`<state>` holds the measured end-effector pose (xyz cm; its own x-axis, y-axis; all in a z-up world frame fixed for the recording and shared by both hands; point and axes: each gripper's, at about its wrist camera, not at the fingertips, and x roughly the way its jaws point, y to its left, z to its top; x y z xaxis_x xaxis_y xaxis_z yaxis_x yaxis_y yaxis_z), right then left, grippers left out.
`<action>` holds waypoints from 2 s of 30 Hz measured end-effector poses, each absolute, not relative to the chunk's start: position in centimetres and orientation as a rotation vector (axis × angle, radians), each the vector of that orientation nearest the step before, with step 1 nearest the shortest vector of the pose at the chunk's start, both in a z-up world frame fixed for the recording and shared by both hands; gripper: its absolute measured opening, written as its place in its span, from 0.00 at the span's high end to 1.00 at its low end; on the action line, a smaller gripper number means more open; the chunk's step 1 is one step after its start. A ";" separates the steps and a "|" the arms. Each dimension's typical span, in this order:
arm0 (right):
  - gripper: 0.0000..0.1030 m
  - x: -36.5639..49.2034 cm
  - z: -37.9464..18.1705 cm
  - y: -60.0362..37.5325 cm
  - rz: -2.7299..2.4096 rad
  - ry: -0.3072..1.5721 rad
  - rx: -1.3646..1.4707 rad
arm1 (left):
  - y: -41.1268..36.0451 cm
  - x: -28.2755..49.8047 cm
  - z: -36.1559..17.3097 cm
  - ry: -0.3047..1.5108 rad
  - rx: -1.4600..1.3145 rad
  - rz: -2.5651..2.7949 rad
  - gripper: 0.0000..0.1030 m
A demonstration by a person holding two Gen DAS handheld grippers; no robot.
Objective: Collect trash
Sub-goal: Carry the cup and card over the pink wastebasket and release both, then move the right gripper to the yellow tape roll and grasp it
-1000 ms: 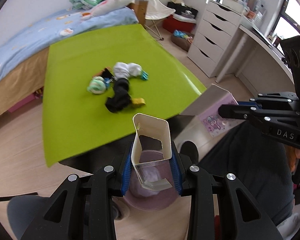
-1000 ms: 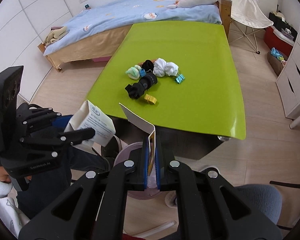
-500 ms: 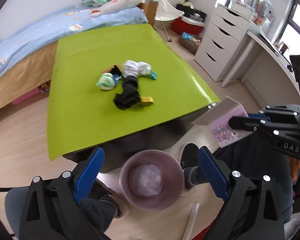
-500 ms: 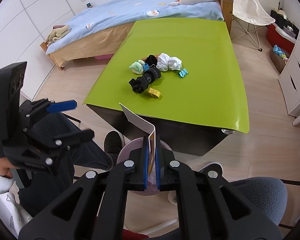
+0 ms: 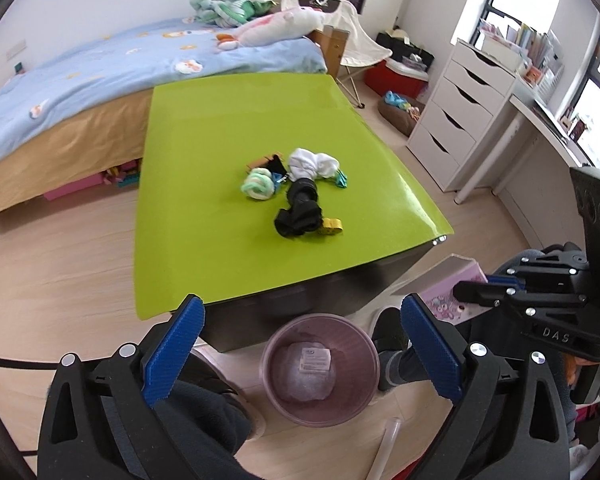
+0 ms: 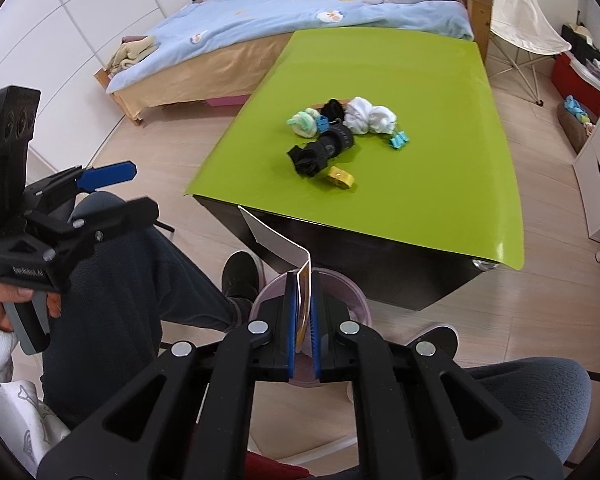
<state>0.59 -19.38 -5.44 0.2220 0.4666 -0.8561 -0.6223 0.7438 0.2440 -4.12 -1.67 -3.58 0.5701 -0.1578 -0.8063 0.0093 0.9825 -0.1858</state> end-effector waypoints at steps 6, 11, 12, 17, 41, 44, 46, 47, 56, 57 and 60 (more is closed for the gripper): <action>0.60 0.1 -5.7 -18.1 0.803 1.128 -0.190 | -0.9 -4.6 -3.2 0.950 -0.175 -0.090 0.08; 0.17 0.2 -5.9 -18.2 0.789 1.126 -0.181 | -0.8 -4.6 -3.3 0.953 -0.170 -0.090 0.08; 0.14 0.3 -5.9 -18.2 0.789 1.126 -0.182 | -0.8 -4.6 -3.4 0.956 -0.169 -0.091 0.08; 0.10 0.4 -6.0 -18.7 0.769 1.123 -0.180 | -1.1 -4.4 -3.9 0.970 -0.164 -0.100 0.08; 0.06 6.1 -6.6 -16.8 0.803 1.100 -0.247 | -0.9 -2.5 -3.8 0.964 -0.159 -0.097 0.07; 0.06 7.9 -7.5 -15.2 0.843 1.112 -0.316 | -0.9 -2.2 -3.6 0.958 -0.160 -0.097 0.07; 0.06 8.6 -8.1 -14.3 0.859 1.119 -0.355 | -0.8 -2.0 -3.6 0.955 -0.165 -0.096 0.07; 0.06 9.0 -8.5 -13.9 0.871 1.120 -0.376 | -0.7 -1.9 -3.6 0.954 -0.166 -0.094 0.07; 0.09 11.8 -12.5 -11.0 0.923 1.139 -0.564 | -0.1 -1.2 -3.8 0.960 -0.181 -0.086 0.07; 0.15 12.0 -12.7 -10.8 0.925 1.135 -0.577 | 0.0 -1.2 -3.9 0.962 -0.181 -0.085 0.07; 0.32 12.5 -13.4 -10.3 0.929 1.128 -0.625 | 0.1 -1.0 -4.1 0.966 -0.189 -0.082 0.07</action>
<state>12.53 -10.25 -13.42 0.1386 0.3002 -0.9438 -0.8686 0.4946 0.0297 -0.99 0.14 -4.07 0.5667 -0.1534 -0.8095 -0.0145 0.9805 -0.1959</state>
